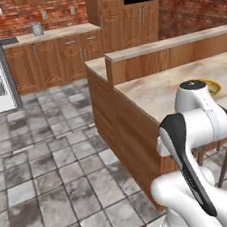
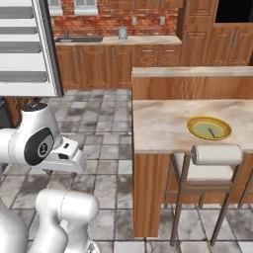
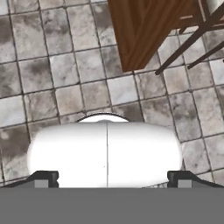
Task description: Retrieve the butter from the fridge and place it on a plate on the dining table. Then retrieve the butter knife by the fridge and place it near the plate.
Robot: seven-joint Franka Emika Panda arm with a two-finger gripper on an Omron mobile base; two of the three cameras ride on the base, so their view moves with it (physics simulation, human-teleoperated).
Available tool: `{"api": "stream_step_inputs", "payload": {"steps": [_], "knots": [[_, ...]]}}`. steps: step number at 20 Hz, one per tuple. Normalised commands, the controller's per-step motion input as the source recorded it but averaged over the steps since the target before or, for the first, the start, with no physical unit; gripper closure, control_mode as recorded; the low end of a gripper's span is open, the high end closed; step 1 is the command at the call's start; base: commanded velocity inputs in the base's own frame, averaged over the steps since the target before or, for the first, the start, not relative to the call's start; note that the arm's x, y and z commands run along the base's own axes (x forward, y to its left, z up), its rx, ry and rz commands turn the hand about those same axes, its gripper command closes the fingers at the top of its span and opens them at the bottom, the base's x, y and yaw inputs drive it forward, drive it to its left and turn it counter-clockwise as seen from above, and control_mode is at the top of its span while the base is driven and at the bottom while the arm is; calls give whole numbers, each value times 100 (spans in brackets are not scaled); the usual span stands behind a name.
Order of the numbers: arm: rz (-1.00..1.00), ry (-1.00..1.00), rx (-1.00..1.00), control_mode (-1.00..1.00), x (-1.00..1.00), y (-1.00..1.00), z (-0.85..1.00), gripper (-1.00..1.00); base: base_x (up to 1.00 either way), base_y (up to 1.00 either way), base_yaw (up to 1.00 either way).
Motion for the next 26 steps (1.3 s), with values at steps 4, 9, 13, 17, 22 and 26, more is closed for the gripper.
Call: {"api": "stream_step_inputs", "payload": {"steps": [4,9,13,17,22,26], "knots": [[0,0,0,100,0,0,0,-100,0,100,-4],[0,0,0,100,0,0,0,-100,23,75,0],[0,0,0,100,0,0,0,-100,87,65,0],[0,0,0,100,0,0,0,-100,99,73,4],[0,0,0,100,0,0,0,-100,100,61,4],[0,0,0,100,0,0,0,-100,100,-5,17]]}}
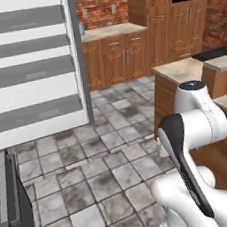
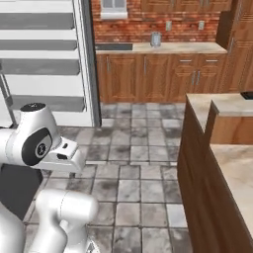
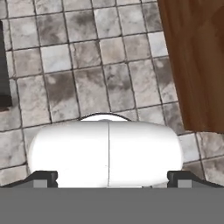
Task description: Retrieve the butter from the fridge and place it on a plate on the dining table. Then retrieve the butter knife by the fridge and place it near the plate.
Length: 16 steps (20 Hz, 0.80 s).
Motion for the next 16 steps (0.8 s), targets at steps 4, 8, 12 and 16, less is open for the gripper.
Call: {"api": "stream_step_inputs", "payload": {"steps": [4,8,12,16], "knots": [[0,0,0,100,0,0,0,-100,76,-61,33],[0,0,0,100,0,0,0,-100,77,-81,26],[0,0,0,100,0,0,0,-100,47,-43,-3],[0,0,0,100,0,0,0,-100,33,-6,-14]]}}
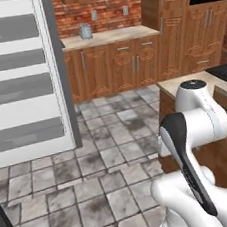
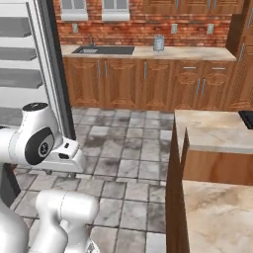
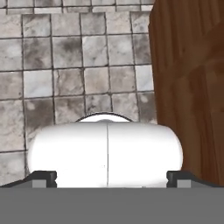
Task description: Retrieve the butter from the fridge and place it on a plate on the dining table. Then retrieve the butter knife by the fridge and place it near the plate.
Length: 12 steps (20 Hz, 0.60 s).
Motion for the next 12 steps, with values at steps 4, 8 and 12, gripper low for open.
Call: {"api": "stream_step_inputs", "payload": {"steps": [4,8,12], "knots": [[0,0,0,100,0,0,0,-100,90,-9,-9],[0,0,0,100,0,0,0,-100,100,-29,0],[0,0,0,100,0,0,0,-100,83,-73,0]]}}
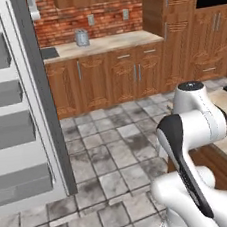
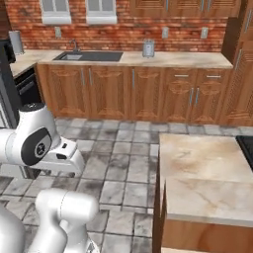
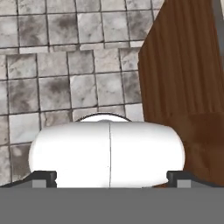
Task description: Retrieve the butter from the fridge and place it on a plate on the dining table. Then retrieve the butter knife by the fridge and place it near the plate.
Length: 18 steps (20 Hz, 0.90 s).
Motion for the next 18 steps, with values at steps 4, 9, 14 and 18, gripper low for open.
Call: {"api": "stream_step_inputs", "payload": {"steps": [4,9,14,18], "knots": [[0,0,0,100,0,0,0,-100,70,-22,0],[0,0,0,100,0,0,0,-100,80,12,0],[0,0,0,100,0,0,0,-100,97,8,5],[0,0,0,100,0,0,0,-100,100,0,16]]}}
